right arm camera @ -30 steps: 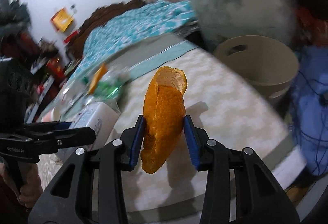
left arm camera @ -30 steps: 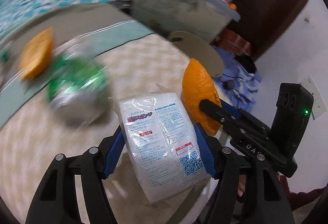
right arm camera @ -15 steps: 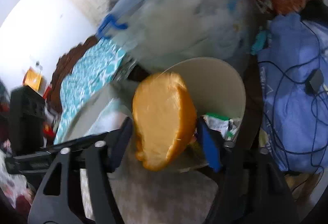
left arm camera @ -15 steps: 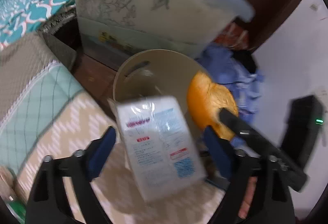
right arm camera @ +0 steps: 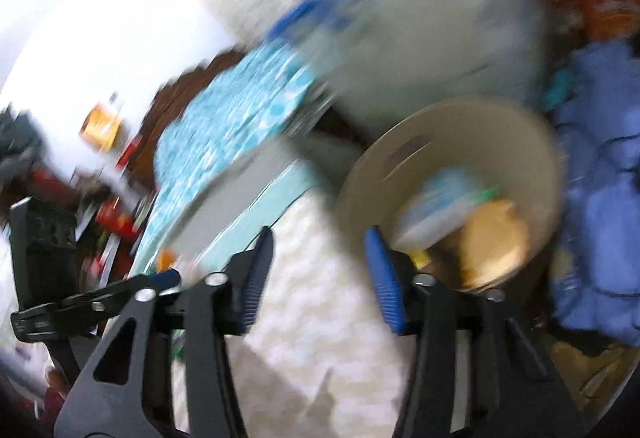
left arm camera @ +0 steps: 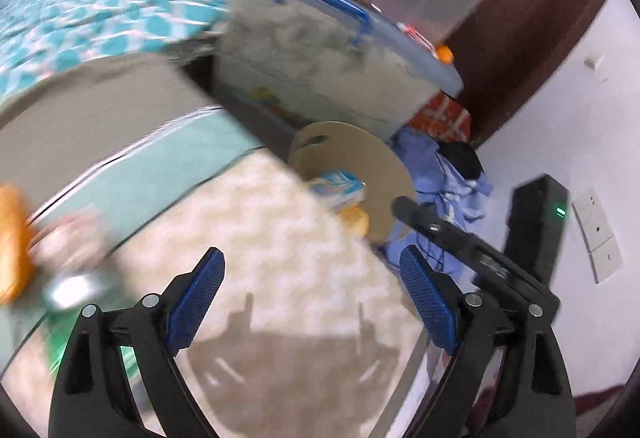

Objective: Collect trash
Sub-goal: 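Carry the peel and wipes pack to the beige bin and open both tools, then grasp the green soda can with the left tool while the right tool grasps the other orange peel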

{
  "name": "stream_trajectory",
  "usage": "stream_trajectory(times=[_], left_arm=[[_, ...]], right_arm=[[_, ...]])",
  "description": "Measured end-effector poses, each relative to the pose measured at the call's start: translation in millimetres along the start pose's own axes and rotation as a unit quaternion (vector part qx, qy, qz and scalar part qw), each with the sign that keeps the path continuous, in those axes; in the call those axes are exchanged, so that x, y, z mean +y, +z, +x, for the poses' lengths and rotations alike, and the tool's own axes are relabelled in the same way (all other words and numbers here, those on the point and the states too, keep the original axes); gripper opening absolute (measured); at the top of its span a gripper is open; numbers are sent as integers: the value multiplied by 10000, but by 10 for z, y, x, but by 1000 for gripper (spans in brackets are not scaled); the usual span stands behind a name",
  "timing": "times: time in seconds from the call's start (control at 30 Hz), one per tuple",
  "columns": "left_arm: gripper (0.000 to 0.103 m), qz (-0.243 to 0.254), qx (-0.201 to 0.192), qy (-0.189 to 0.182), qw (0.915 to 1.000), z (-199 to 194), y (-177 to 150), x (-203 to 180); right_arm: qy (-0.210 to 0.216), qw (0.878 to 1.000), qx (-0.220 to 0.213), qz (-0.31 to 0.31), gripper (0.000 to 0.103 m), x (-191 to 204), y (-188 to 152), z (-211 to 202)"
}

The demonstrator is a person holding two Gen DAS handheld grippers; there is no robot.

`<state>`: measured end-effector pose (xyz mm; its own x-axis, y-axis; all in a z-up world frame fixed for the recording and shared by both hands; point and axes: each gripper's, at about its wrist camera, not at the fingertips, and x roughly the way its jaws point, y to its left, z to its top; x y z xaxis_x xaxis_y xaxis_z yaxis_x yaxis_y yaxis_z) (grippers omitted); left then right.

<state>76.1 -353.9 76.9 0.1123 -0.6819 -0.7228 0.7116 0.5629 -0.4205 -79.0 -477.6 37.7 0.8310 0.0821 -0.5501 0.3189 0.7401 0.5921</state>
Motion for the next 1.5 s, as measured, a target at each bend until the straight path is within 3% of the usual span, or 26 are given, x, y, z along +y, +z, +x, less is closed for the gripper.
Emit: stream_trajectory(times=[0.2,0.27,0.33,0.5,0.63,0.7,0.73,0.8,0.87,0.9,1.03,1.13,1.23,1.37,1.5], left_arm=[[85,-1078,-420,577,9916,-765,-441,931],[84,-1601,-483,474,9848,-900,-583,1269],[84,-1817,-538,411,9810,-942,-634,1480],[81,-1876,-327,191,9815,-768,-658,1670],[77,-1844,-114,-311,9823,-513,-666,1712],[56,-1935,-32,-636,9790,-484,-690,1731],[56,-2026,4,-712,9767,-492,-727,1743],[53,-1930,-154,-481,9799,-611,-804,1724],[38,-1969,-331,-375,9791,-823,-952,1750],[31,-2040,-381,-391,9775,-909,-1022,1805],[27,-2388,-687,-415,9678,-1287,-1435,2072],[26,-2648,-857,-494,9592,-1477,-1691,2180],[26,-2753,-935,-444,9558,-1563,-1767,2209],[26,-2717,-934,-347,9572,-1591,-1768,2216],[26,-2664,-915,-348,9589,-1583,-1770,2198]], right_arm=[[582,9903,1128,-560,35,820,-267,803],[746,9854,1407,-601,32,1023,-350,1035],[714,9836,1532,-630,29,1155,-418,1198],[591,9842,1591,-494,26,1302,-545,1332],[671,9818,1747,-321,25,1308,-676,1406],[755,9784,1876,-436,25,1386,-731,1440],[675,9772,1887,-695,27,1490,-795,1444],[740,9718,1996,-1015,29,1623,-866,1442],[1065,9662,2076,-1100,29,1692,-901,1398],[1050,9665,1991,-1238,29,1731,-899,1340],[505,9712,1406,-1856,36,1890,-758,1209],[201,9731,1070,-2030,66,2018,-536,1277],[-156,9677,979,-2320,66,2121,-373,1421],[9,9631,1219,-2400,66,2413,-266,1669],[-550,9519,1555,-2584,66,2601,-201,2118]])
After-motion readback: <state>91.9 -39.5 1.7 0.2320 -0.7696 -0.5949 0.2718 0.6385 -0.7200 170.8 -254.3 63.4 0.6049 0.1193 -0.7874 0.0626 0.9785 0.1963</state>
